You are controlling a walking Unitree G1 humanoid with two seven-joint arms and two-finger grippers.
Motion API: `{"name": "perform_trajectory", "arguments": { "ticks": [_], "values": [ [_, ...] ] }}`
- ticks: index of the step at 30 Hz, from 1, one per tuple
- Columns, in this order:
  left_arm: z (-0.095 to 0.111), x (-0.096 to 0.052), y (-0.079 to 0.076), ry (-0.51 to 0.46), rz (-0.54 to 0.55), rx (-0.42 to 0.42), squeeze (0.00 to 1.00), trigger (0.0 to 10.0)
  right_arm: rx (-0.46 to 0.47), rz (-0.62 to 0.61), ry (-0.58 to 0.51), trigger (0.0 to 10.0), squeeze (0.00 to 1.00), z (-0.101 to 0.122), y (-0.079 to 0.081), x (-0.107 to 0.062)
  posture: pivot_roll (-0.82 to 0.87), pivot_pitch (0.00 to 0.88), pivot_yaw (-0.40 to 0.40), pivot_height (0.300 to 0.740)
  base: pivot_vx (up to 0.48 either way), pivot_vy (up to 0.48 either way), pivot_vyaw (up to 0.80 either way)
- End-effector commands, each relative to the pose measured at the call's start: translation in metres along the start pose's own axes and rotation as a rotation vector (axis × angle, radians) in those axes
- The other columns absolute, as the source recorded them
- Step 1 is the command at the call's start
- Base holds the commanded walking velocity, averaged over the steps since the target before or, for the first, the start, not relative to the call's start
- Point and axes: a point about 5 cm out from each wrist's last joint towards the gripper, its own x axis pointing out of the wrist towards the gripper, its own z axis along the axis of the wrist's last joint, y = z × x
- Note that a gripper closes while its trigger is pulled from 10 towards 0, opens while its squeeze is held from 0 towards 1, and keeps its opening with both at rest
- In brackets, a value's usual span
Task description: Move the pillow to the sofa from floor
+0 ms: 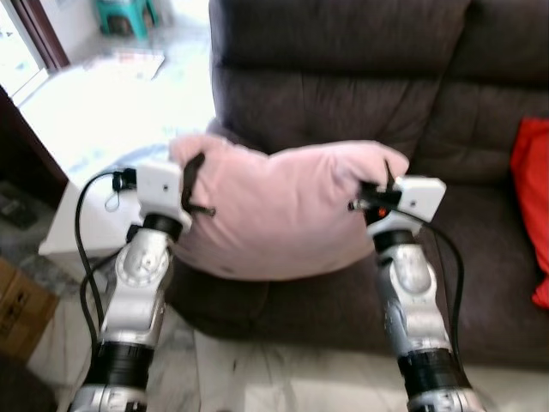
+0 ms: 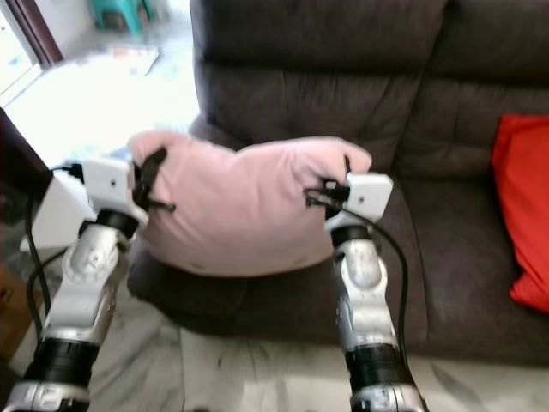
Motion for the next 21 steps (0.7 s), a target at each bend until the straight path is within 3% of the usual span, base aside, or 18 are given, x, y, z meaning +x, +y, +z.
{"name": "perform_trajectory", "arguments": {
  "ticks": [1, 15, 21],
  "values": [
    [0.019, 0.009, -0.008, -0.09, -0.034, -0.001, 0.0, 10.0, -0.006, 0.02, -0.062, 10.0, 0.0, 0.012, 0.002, 0.003, 0.1, 0.115, 0.007, 0.74, 0.42, 0.0, 0.0],
    [0.015, 0.008, -0.011, -0.054, -0.068, -0.008, 0.0, 10.0, -0.002, 0.031, -0.049, 10.0, 0.0, 0.01, 0.005, 0.002, 0.1, 0.119, 0.003, 0.74, 0.419, 0.0, 0.0],
    [-0.005, 0.0, -0.028, 0.089, -0.213, -0.124, 0.0, 10.0, -0.012, 0.02, -0.03, 10.0, 0.0, 0.008, 0.003, 0.003, 0.1, 0.118, 0.001, 0.74, 0.041, 0.0, 0.0]
  ]
}}
